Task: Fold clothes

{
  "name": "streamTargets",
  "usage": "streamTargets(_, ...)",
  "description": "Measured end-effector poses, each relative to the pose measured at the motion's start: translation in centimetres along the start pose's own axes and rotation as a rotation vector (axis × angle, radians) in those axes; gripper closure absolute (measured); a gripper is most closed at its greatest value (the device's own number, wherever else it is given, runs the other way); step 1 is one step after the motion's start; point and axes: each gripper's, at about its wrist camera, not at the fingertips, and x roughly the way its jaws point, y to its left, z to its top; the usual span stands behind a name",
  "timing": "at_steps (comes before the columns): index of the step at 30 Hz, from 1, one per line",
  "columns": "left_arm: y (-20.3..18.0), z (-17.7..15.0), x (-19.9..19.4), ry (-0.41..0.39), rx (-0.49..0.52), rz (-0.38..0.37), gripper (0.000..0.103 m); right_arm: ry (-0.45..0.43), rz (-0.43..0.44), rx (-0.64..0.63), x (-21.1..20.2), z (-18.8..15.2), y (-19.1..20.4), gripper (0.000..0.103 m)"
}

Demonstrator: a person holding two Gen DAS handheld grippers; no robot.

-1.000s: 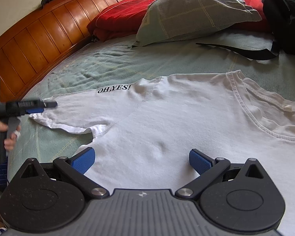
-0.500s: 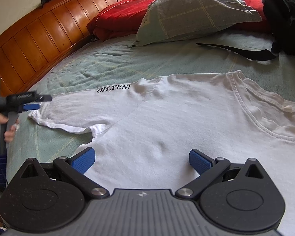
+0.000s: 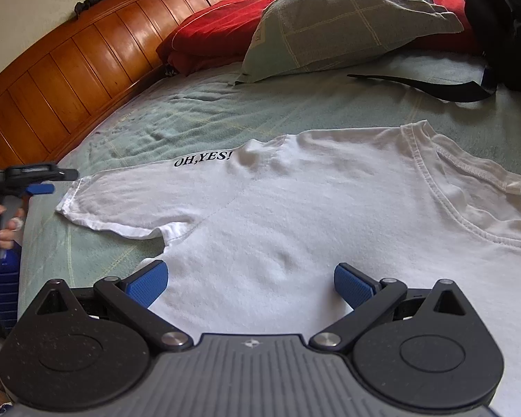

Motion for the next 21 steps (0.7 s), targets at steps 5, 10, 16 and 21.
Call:
streamTargets(5, -3.9, -1.9, -6.6, -0.011, 0.135, -0.099, 0.011, -0.006, -0.016, -0.003, -0.8, 0.3, 0.3, 0.000)
streamTargets(10, -6.6, -7.1, -12.5, -0.002, 0.239, -0.237, 0.010, -0.048, -0.031, -0.002, -2.6, 1.0, 0.6, 0.000)
streamTargets(16, -8.7, -14.8, -16.7, 0.004, 0.364, -0.368, 0.010, -0.086, -0.054, -0.051, -6.0, 1.9, 2.4, 0.000)
streamTargets(21, -10.7, -18.2, -16.9, -0.016, 0.442, -0.440, 0.010, -0.157, -0.164, -0.106, -11.5, 2.4, 4.4, 0.000)
